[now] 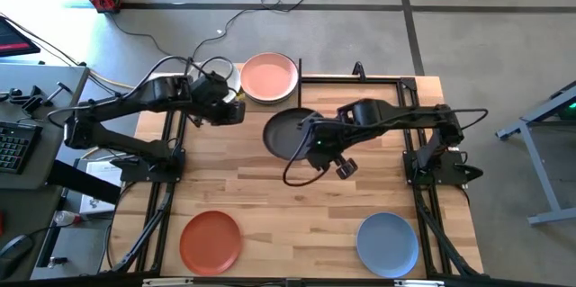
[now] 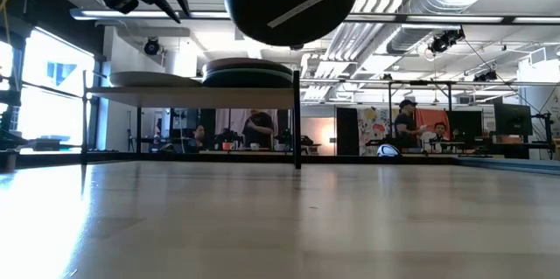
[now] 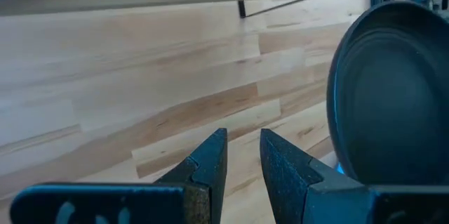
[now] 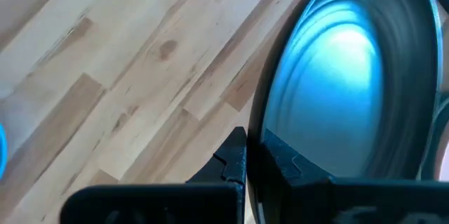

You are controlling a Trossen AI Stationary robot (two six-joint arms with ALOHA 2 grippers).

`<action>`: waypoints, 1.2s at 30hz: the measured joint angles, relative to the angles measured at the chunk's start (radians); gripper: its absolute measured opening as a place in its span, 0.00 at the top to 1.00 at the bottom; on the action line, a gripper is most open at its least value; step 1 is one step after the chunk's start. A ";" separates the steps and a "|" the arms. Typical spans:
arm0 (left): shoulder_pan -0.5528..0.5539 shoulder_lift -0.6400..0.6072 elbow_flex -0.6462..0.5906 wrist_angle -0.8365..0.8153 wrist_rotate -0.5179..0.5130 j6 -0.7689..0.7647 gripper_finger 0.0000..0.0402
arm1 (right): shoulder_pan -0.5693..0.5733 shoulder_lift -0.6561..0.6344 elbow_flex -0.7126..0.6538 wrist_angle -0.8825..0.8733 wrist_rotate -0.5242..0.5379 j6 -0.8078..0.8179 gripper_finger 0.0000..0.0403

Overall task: Place and stack plates onto a shelf
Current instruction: Stack the black plate on top of the white plate on the shelf

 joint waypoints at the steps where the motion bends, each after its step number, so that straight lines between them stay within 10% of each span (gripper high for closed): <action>1: -0.004 0.010 0.000 0.008 0.000 0.000 0.81 | 0.001 0.000 0.000 0.000 -0.001 -0.011 1.00; 36: -0.003 0.136 0.000 0.214 0.065 0.089 0.81 | -0.001 0.009 0.000 0.013 -0.013 -0.034 1.00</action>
